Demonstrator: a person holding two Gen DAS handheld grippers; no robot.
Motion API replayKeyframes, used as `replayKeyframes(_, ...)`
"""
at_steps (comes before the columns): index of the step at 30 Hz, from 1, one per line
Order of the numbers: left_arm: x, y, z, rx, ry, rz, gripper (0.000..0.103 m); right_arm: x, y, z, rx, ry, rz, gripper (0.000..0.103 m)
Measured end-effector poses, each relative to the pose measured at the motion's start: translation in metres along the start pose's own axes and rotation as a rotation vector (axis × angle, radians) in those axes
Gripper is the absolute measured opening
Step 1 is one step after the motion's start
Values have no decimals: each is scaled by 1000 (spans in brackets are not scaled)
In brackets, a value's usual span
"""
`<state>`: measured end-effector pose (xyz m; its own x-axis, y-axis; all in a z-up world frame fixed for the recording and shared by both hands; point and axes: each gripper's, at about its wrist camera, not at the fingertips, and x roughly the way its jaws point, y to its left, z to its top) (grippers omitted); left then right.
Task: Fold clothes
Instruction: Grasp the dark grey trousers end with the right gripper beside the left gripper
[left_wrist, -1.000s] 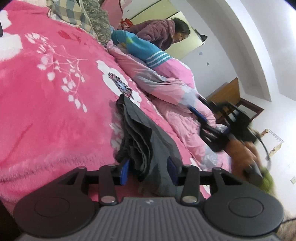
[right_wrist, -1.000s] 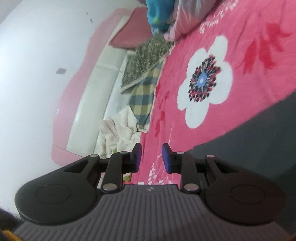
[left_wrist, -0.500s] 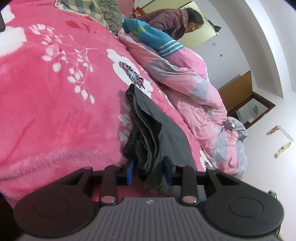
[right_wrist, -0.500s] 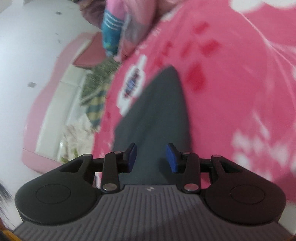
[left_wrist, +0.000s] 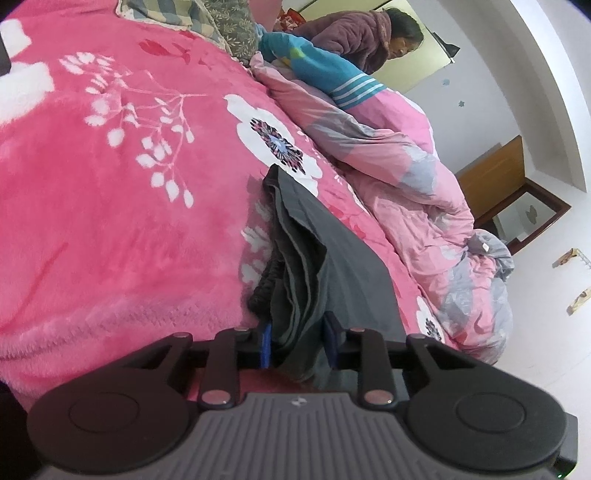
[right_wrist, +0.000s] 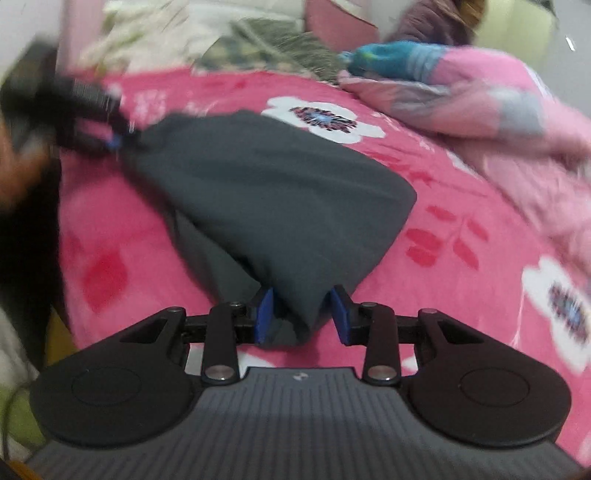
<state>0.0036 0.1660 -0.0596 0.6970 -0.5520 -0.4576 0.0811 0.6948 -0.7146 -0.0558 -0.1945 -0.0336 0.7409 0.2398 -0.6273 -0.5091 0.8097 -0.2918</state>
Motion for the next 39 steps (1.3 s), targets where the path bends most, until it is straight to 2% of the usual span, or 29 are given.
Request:
replayKeyframes(1, 1, -1, 0, 4, -2, 1, 25, 2, 2, -2, -31, -2, -10, 30)
replayKeyframes(3, 1, -3, 1, 18, -10, -1, 20, 4, 1, -1, -39, -19, -20, 9)
replayKeyframes(5, 2, -6, 1, 34, -20, -5, 16, 2, 0, 1, -33, -44, -28, 4)
replayKeyframes(9, 5, -9, 1, 59, -30, -15, 14, -23, 7, 2, -40, -114, -76, 3)
replayKeyframes(14, 2, -11, 1, 81, -42, -19, 11, -30, 29, -14, -78, -94, -93, 3)
replayKeyframes(18, -2, -8, 1, 101, -59, -22, 11, -45, 42, -14, -69, -144, -102, 3)
replayKeyframes(22, 2, 1, -1, 67, -39, -24, 12, -31, 60, -30, -97, -86, -77, 4)
replayKeyframes(25, 1, 0, 0, 84, -36, -20, 13, -31, 62, -30, -81, -89, -90, 6)
replayKeyframes(28, 0, 1, 1, 91, -29, -14, 23, -38, 54, -29, -37, -95, -71, 9)
replayKeyframes(32, -9, 4, 2, 75, -37, 14, 39, -54, 41, -29, 14, -111, -57, 24)
replayKeyframes(33, -14, 3, 2, 75, -47, 25, 44, -57, 37, -29, 36, -113, -56, 26)
replayKeyframes(35, -29, -4, 1, 103, -95, 60, 47, -63, 30, -29, 101, -123, -33, 26)
replayKeyframes(37, -46, -19, -2, 191, -152, 85, 51, -68, 25, -30, 177, -140, 12, 26)
replayKeyframes(39, -59, -43, -7, 335, -190, 96, 54, -72, 22, -31, 250, -157, 64, 25)
